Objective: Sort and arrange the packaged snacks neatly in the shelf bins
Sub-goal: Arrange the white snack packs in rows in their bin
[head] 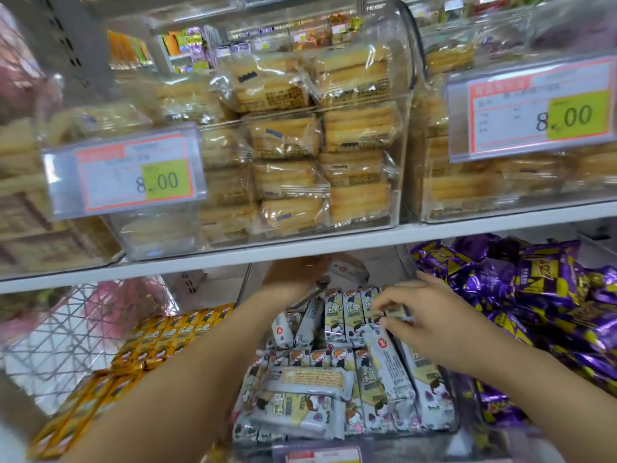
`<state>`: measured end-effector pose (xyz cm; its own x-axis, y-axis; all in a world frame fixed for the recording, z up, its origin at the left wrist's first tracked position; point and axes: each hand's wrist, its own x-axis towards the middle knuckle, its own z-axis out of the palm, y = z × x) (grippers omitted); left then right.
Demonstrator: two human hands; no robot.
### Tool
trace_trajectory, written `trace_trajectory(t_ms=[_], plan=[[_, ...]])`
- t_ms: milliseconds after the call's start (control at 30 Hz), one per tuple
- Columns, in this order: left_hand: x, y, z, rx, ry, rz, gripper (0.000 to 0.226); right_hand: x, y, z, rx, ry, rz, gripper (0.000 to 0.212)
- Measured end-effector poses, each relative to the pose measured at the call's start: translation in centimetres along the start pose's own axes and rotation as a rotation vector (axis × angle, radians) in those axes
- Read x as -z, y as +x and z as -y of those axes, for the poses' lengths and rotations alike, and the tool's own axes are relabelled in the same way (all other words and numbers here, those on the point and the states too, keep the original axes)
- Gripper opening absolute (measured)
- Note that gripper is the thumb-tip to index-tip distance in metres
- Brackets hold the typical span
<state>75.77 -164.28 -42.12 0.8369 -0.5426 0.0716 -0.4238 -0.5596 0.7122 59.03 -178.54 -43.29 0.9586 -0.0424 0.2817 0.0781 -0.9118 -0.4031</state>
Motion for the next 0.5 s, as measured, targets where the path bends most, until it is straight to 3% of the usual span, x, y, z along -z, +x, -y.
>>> trace_trajectory(t_ms=[133,333,500], plan=[[2.0,-3.3,0.7,-0.03,-0.12,-0.089,0.024,0.5,-0.1,1.2,-0.026,0.037,-0.083,0.025],[3.9,-7.2,0.6,-0.12,-0.363,-0.011,0.004,0.5,0.4,4.5,-0.042,0.074,-0.063,0.06],[4.3,-8.8,-0.8,-0.169,-0.389,0.121,0.015,-0.2,0.5,6.7,-0.05,0.3,-0.017,0.054]])
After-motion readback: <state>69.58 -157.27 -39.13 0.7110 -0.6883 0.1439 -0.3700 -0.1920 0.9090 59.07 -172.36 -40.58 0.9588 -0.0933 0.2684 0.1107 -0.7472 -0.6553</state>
